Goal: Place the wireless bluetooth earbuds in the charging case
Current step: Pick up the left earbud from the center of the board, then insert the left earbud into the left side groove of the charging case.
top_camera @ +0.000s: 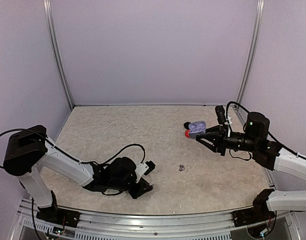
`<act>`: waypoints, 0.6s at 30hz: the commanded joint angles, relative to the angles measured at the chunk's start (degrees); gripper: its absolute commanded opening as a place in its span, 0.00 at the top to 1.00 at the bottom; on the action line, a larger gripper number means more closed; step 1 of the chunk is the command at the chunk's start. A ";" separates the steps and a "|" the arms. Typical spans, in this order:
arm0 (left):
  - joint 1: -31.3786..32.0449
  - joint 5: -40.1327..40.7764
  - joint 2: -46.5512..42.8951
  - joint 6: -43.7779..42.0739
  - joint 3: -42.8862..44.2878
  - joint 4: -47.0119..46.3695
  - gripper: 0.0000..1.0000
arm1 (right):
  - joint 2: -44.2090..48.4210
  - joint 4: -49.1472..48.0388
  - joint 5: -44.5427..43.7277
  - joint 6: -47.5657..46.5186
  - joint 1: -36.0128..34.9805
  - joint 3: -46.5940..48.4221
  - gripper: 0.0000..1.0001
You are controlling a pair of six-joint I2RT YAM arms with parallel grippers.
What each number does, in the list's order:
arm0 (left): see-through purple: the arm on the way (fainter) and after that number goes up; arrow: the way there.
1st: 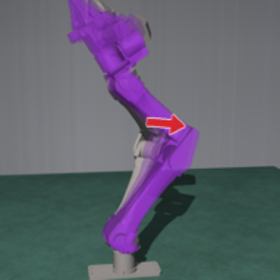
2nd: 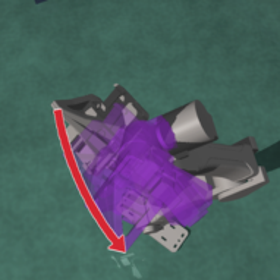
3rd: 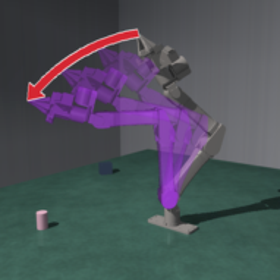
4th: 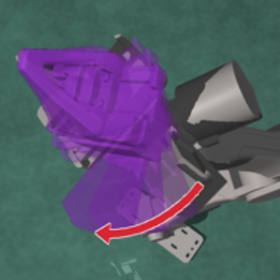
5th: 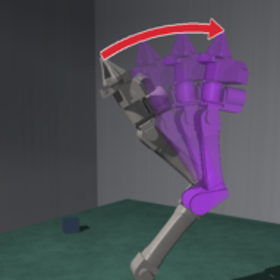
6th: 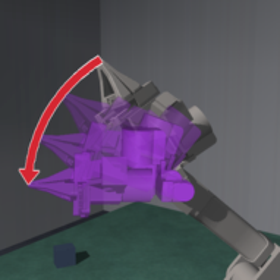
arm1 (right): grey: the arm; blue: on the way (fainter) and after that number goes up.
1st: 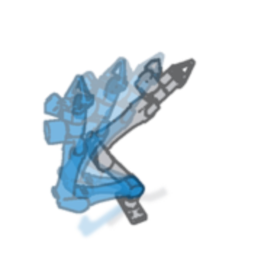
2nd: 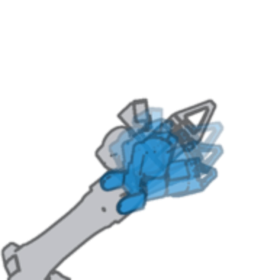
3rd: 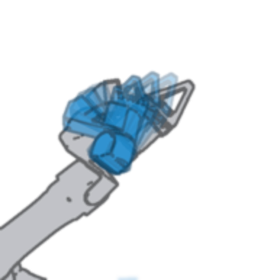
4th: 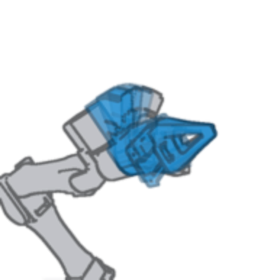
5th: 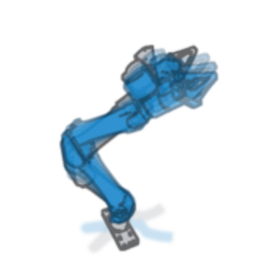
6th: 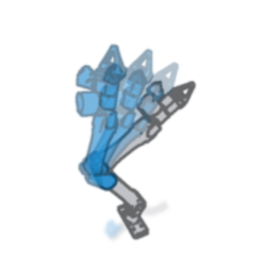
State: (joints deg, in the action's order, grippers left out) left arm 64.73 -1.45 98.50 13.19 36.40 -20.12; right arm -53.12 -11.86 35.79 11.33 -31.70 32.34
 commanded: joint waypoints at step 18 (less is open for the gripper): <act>-1.10 -7.92 -17.59 -11.07 4.24 10.01 0.84 | 1.54 -6.79 11.97 -3.43 0.44 -3.36 0.87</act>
State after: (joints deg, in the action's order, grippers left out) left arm 62.78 -5.67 88.01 7.18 37.60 -14.17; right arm -52.27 -13.63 42.68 8.34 -31.70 30.61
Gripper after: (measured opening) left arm 0.185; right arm 0.274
